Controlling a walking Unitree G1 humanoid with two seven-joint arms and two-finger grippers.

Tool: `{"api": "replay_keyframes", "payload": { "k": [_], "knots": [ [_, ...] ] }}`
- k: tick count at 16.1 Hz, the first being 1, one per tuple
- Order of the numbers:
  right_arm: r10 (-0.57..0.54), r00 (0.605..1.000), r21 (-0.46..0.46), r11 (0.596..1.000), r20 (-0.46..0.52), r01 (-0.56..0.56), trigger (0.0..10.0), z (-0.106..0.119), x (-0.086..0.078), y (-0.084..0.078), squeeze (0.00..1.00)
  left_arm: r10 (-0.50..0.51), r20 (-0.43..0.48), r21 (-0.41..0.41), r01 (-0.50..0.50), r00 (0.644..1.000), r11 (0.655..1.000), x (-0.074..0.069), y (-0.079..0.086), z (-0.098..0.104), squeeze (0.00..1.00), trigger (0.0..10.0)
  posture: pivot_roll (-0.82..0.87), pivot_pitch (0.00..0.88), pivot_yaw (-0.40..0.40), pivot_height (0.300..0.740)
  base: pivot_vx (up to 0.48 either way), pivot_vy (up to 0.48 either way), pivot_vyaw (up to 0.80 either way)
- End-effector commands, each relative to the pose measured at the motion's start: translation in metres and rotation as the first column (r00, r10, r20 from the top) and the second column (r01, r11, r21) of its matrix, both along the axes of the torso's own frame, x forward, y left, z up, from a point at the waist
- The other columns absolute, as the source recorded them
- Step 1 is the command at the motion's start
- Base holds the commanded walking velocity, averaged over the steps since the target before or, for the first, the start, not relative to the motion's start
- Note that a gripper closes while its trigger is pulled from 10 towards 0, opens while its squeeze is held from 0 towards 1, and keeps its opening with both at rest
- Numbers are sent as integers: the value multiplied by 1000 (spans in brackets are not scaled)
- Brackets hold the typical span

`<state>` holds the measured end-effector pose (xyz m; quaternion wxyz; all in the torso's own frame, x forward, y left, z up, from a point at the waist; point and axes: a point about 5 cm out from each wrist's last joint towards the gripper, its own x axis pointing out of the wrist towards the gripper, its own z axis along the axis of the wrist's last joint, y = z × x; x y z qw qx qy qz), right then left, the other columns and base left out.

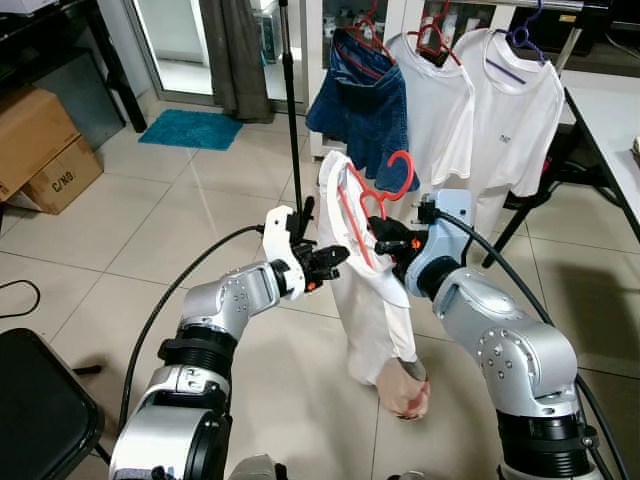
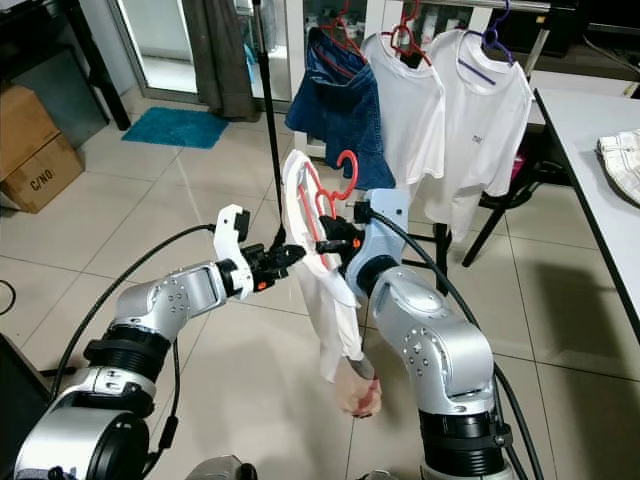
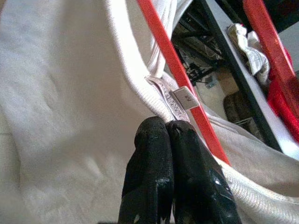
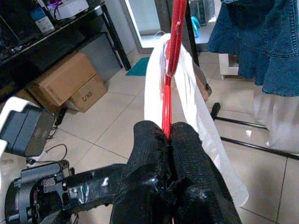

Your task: Hang hanger

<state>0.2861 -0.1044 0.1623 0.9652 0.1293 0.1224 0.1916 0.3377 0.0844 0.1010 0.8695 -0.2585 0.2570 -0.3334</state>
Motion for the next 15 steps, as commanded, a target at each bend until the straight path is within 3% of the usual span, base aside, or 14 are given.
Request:
{"api": "replay_keyframes", "payload": {
  "k": [1, 4, 7, 10, 14, 15],
  "knots": [
    [15, 999, 10, 1000, 48, -15, 10000, 13, 2, 3, 0, -10, 58, 73, 5, 998, 997, 3, 3, 5, 0, 0, 67, 9, 67, 740, 0, 0, 0],
    [-15, 999, -2, 1000, 44, 15, 10000, 10, 4, 2, 0, -41, 127, 138, 23, 991, 990, 3, 0, 20, 0, 0, 67, 9, 67, 740, 0, 0, 0],
    [-43, 999, -13, 999, 30, 44, 10000, 6, 5, -2, 0, -118, 195, 172, 85, 974, 981, -8, -10, 34, 0, 0, 75, 10, 70, 740, 0, 0, 0],
    [-47, 999, -16, 999, 25, 48, 10000, 5, 6, -2, 0, -133, 224, 189, 91, 966, 978, -11, -12, 41, 0, 0, 79, 11, 67, 740, 0, 0, 0],
    [-49, 999, -20, 999, 14, 50, 10000, 2, 7, -2, 0, -269, 258, 300, 188, 928, 935, -23, -20, 46, 0, 0, 83, 7, 67, 740, 0, 0, 0],
    [-57, 998, -20, 998, 8, 57, 10000, 1, 7, -2, 0, -334, 259, 345, 236, 906, 908, -28, -22, 47, 0, 0, 83, 7, 67, 740, 0, 0, 0]
  ]
}}
